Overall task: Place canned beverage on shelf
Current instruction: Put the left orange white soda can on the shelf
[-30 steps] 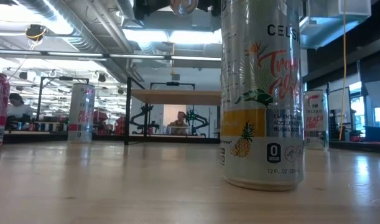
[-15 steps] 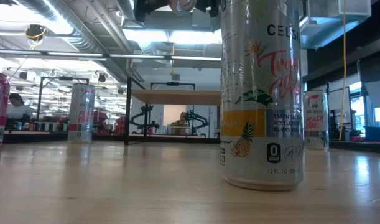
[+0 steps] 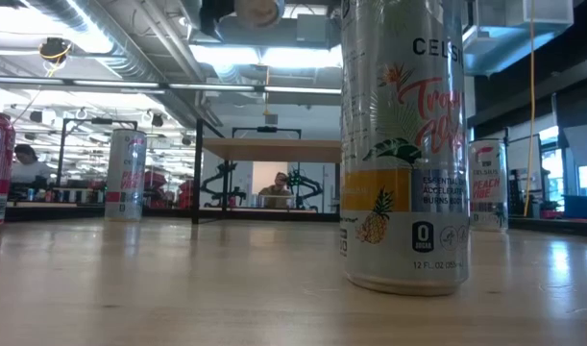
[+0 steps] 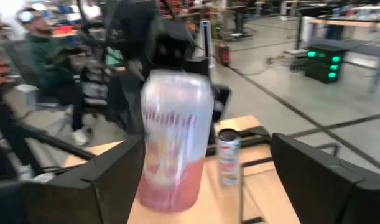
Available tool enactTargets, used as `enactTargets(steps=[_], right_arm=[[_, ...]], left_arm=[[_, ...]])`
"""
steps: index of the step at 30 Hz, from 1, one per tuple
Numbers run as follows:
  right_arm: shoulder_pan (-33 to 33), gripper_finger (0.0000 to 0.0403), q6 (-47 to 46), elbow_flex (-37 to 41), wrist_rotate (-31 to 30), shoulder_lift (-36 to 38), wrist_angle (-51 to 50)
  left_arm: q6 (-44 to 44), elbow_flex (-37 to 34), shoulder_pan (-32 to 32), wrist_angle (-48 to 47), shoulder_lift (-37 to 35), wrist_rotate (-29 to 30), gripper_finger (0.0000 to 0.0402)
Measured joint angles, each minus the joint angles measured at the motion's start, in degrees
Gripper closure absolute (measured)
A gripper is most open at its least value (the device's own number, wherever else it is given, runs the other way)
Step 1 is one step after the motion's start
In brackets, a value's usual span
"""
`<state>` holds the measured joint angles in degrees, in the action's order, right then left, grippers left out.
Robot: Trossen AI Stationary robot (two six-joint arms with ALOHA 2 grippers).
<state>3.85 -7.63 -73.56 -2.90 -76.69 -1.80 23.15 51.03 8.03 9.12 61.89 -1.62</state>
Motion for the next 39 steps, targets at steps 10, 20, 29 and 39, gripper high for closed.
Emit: enactTargets(steps=[10, 20, 29, 39], right_arm=[[0.8, 0.0072, -6.3, 0.1, 16.6, -7.9, 2.8], [-2.7, 0.0072, -7.7, 0.1, 15.3, -13.6, 9.3], [-2.7, 0.01, -8.8, 0.1, 13.0, -13.8, 11.1], [-2.7, 0.0143, -8.6, 0.1, 11.8, -13.7, 10.4]], left_arm=[[-4.7, 0.0, -1.0, -0.5, 7.3, -10.8, 0.0135], [-7.0, 0.0, -3.1, 0.5, 8.2, -10.3, 0.0134], [-6.9, 0.0, -3.7, 1.1, 8.1, -10.8, 0.0133], [-7.0, 0.0, -3.6, 0.5, 8.0, -11.1, 0.0098]])
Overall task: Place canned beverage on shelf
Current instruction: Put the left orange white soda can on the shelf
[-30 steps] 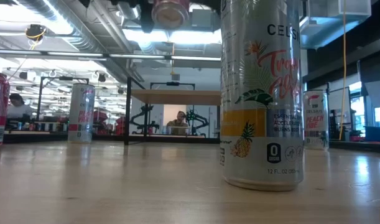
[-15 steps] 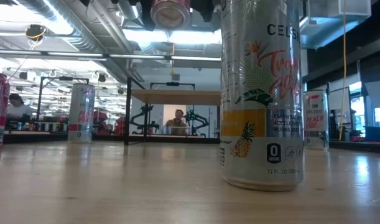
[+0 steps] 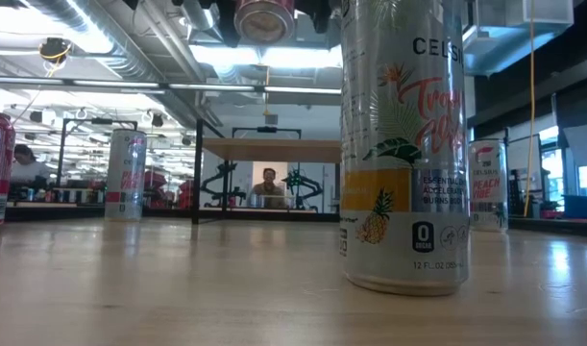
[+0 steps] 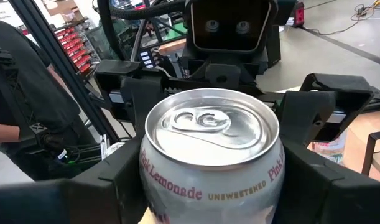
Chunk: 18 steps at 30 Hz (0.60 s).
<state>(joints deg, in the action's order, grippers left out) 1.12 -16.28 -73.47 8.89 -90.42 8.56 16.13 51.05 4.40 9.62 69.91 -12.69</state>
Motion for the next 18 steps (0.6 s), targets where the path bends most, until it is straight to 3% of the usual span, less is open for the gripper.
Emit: enactTargets(steps=[6, 13, 18], right_arm=[[1.5, 0.0143, 3.1, 0.0, -0.7, 3.4, -3.8], [5.4, 0.0143, 7.3, 0.1, -0.3, 8.8, -12.5], [8.6, 0.0143, 10.7, 0.2, -5.0, 12.0, -20.0]], left_arm=[[0.0, 0.3, 0.1, -0.4, -0.5, 1.1, 0.0066], [0.3, 0.1, 0.0, -2.5, -2.1, 5.5, 0.006], [1.3, 0.1, -0.2, -3.5, -3.6, 9.2, 0.0059]])
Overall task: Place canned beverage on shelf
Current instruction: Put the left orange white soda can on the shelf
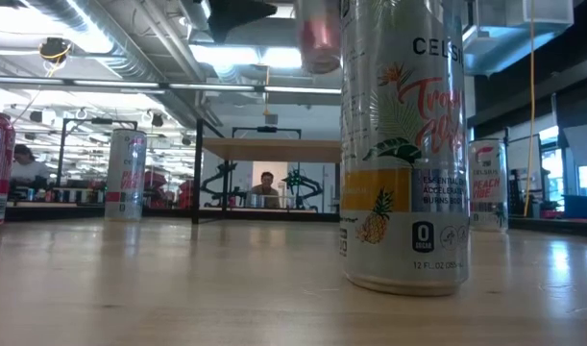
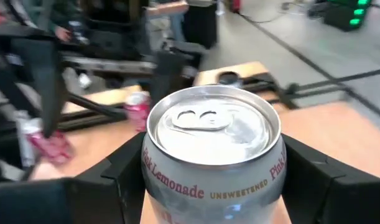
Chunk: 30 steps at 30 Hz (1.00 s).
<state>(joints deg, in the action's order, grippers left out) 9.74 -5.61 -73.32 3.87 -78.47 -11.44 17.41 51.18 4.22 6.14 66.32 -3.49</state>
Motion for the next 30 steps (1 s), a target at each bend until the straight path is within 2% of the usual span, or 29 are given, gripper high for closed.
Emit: enactTargets(steps=[9, 19, 25, 30], right_arm=[[7.4, 0.0143, 4.4, 0.5, -6.2, 5.7, -11.2], [18.7, 0.0143, 3.7, 18.2, -11.2, 13.1, 2.8], [24.3, 0.0143, 2.5, 22.8, -13.9, 12.5, 8.6], [27.4, 0.0143, -0.1, 25.5, -11.9, 12.3, 12.3]], left_arm=[[1.0, 0.0, 0.1, -0.5, -0.2, 6.8, 0.0059], [2.1, 0.0, 0.1, 0.0, -0.2, 10.0, 0.0059], [2.1, 0.0, 0.1, 0.3, -0.2, 10.9, 0.0059], [2.1, -0.1, 0.1, 0.4, -0.2, 10.9, 0.0059]])
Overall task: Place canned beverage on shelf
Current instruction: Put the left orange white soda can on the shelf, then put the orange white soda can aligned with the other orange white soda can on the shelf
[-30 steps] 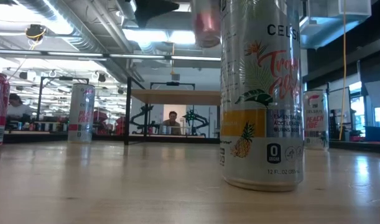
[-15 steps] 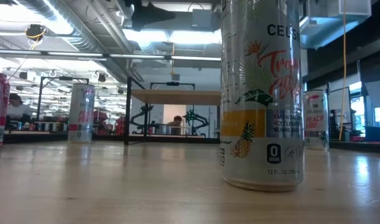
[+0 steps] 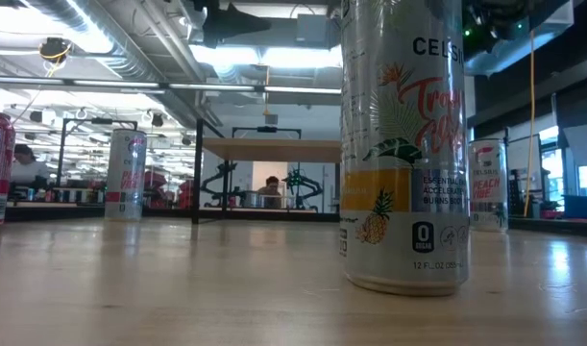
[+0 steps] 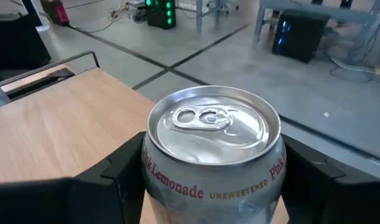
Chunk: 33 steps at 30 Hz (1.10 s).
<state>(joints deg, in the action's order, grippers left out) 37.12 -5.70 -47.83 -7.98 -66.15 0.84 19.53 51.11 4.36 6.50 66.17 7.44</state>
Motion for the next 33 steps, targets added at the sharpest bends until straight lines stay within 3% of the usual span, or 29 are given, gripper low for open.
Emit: enactTargets(steps=[15, 20, 22, 33], right_arm=[[0.0, 0.014, -3.0, 2.9, 0.1, 0.0, 3.3], [0.0, 0.0035, -2.8, 2.9, 0.3, 0.0, 2.5], [0.0, 0.0019, -2.8, 1.9, 0.3, 0.0, 1.0], [0.0, 0.0093, 1.8, -12.5, 1.6, 0.4, -16.6]], left_arm=[[-0.2, 0.0, 0.0, 0.5, 0.0, 0.0, 0.0059], [0.0, 0.0, 0.0, 0.5, 0.0, -0.5, 0.0059], [0.3, 0.0, 0.0, 0.5, 0.0, -2.7, 0.0059], [0.3, 0.0, 0.0, 0.6, 0.0, -4.9, 0.0059]])
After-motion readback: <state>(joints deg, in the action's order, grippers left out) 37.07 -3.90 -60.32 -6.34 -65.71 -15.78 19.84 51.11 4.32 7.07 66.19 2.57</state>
